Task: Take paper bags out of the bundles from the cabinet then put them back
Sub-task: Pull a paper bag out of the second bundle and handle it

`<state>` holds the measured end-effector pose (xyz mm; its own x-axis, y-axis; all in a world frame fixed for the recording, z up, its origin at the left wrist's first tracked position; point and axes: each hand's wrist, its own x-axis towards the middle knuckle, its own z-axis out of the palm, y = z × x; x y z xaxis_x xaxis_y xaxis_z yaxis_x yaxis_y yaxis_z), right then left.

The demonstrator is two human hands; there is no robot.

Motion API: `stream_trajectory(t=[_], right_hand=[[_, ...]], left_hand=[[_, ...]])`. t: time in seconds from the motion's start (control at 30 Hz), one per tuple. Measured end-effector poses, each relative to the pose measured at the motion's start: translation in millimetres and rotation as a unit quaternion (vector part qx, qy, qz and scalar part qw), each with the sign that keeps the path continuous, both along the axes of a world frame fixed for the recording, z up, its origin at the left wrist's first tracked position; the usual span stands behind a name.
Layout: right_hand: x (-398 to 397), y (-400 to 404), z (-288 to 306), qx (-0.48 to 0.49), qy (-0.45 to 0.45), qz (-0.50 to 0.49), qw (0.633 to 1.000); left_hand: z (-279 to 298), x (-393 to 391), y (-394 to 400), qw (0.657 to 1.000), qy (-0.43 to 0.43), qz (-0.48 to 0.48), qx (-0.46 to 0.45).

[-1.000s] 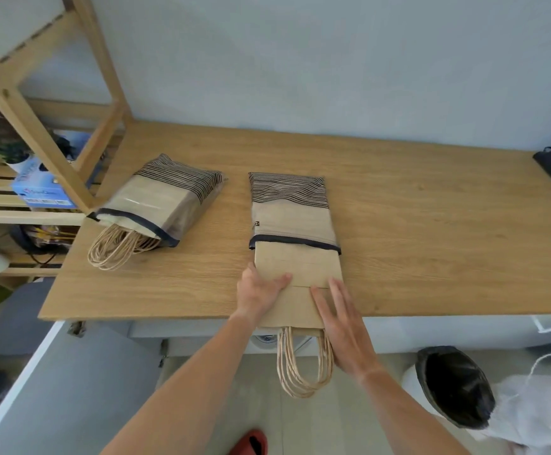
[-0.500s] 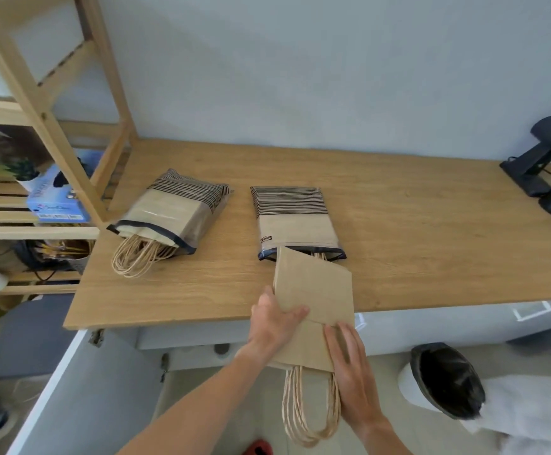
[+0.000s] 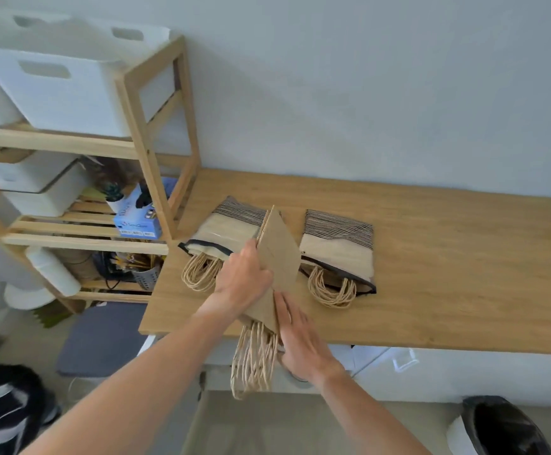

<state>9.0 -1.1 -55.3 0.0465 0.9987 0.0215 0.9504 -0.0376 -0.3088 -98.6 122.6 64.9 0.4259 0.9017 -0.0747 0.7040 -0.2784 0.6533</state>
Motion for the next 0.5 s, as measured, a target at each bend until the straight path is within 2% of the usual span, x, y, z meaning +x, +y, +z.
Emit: stream_trajectory(t=[0.2,0.3,0.4,0.5], right_hand=[[15.1,11.6,14.8,-0.059,0.048,0.053,0.996],[24.3,11.2,17.0,-0.123,0.081,-0.026,0.989],[32.1,19.1,15.9,-0.137,0.201,-0.166,0.956],[22.8,35.8,30.5,-0.071,0.401,-0.253,0.878]], left_hand=[[5.2,-13.8,-1.2,0.996,0.048,0.049,0.059],[4.8,-11.6,-6.5,0.991,0.093,0.051,0.083],[-1.1,-0.9,-15.2,0.988,0.124,0.038,0.083],[-4.0,13.3,-19.6,0.993,0.102,0.036,0.053]])
